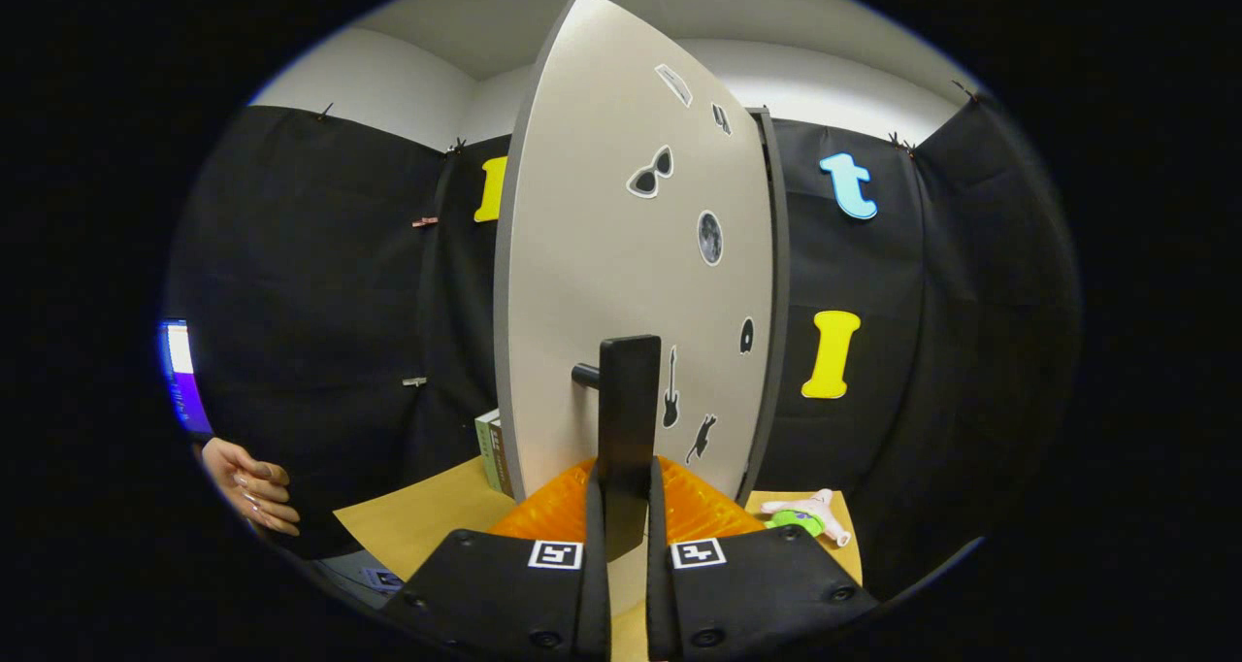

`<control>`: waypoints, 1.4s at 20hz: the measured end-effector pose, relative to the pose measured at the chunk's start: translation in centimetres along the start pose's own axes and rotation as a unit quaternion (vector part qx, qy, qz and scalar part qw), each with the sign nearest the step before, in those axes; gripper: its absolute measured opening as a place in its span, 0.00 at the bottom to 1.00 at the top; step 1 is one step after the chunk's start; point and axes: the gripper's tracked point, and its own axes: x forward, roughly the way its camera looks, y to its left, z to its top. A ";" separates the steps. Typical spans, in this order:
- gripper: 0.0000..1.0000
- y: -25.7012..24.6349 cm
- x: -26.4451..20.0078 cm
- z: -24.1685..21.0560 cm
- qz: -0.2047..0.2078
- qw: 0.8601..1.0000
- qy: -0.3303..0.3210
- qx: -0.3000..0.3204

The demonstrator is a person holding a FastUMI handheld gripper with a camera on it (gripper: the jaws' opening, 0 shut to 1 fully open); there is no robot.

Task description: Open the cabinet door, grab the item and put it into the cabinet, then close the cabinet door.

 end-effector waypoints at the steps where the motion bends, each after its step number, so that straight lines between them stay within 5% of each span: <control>1: 0.18 -0.5 -0.2 0.0 -0.006 1.000 0.000 -0.003; 18: 0.15 -5.7 -0.9 -0.3 -0.101 0.995 0.000 -0.012; 28: 0.15 -5.5 -2.8 -0.7 -0.117 0.993 0.007 -0.013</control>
